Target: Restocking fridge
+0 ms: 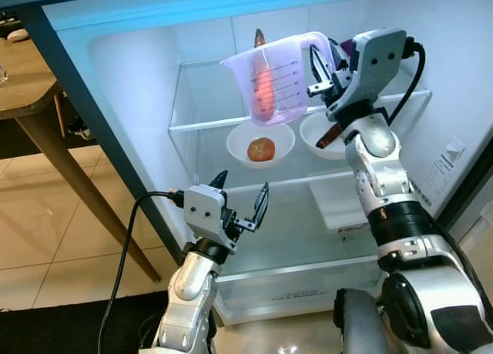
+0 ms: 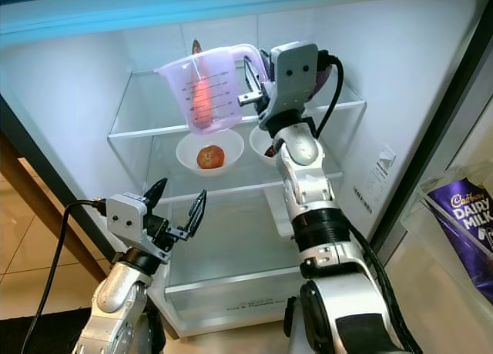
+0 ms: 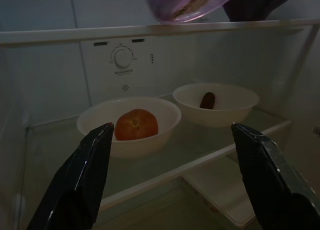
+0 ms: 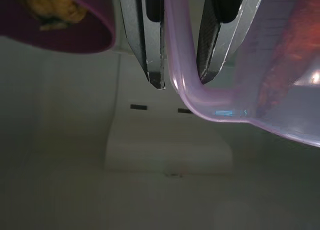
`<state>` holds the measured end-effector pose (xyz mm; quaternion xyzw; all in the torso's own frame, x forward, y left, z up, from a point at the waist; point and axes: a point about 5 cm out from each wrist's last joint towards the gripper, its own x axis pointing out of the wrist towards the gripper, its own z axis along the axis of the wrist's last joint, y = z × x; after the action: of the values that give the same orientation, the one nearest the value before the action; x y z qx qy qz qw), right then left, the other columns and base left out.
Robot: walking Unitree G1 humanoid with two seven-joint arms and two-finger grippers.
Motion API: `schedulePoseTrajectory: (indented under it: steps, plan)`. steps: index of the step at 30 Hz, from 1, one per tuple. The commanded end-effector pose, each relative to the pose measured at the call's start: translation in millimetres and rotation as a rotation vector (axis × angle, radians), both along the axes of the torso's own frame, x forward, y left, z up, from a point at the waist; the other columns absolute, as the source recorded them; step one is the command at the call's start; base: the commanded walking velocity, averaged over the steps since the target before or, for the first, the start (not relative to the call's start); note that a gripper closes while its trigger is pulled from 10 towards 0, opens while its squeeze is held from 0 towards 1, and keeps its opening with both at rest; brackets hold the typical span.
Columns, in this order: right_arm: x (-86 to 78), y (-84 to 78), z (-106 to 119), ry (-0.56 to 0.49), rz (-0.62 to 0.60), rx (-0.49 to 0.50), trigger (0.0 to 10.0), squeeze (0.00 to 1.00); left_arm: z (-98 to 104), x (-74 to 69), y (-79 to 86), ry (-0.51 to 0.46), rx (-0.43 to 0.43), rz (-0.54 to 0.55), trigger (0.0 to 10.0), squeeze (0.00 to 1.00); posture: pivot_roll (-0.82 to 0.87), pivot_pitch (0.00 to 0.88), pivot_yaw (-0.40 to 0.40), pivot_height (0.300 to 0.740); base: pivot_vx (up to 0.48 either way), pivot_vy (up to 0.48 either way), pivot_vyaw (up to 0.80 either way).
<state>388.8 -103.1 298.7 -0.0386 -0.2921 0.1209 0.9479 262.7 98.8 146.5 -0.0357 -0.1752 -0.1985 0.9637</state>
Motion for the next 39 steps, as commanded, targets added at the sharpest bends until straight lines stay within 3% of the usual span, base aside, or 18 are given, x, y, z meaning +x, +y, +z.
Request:
schedulePoseTrajectory:
  steps: [1, 14, 27, 33, 39]
  plan:
    - [2.0, 3.6, 7.3, -0.020, -0.027, 0.005, 10.0, 0.00, -4.2, 0.6, -0.8, 0.014, 0.012, -0.004, 10.0, 0.00, 0.01, 0.066, 0.064, 0.447, 0.000, 0.000, 0.00]
    - [11.1, 2.9, 16.9, -0.030, -0.174, 0.010, 10.0, 0.00, -5.0, -0.3, -1.8, 0.014, 0.015, -0.005, 10.0, 0.00, 0.02, 0.060, 0.058, 0.447, 0.000, 0.000, 0.00]
    - [19.3, 1.0, -3.5, 0.063, -0.308, 0.058, 10.0, 0.00, -5.0, -2.2, -2.4, 0.014, 0.018, -0.006, 10.0, 0.00, 0.04, 0.065, 0.056, 0.447, 0.000, 0.000, 0.00]
    - [22.4, -3.6, -9.2, 0.116, -0.281, 0.115, 10.0, 0.00, -5.1, -4.0, 0.6, 0.016, 0.021, 0.004, 10.0, 0.00, 0.04, 0.076, 0.054, 0.447, 0.000, 0.000, 0.00]
    - [21.0, -0.8, -7.2, 0.100, -0.213, 0.151, 10.0, 0.00, -5.7, -4.5, 1.7, 0.020, 0.024, 0.008, 10.0, 0.00, 0.04, 0.077, 0.058, 0.447, 0.000, 0.000, 0.00]
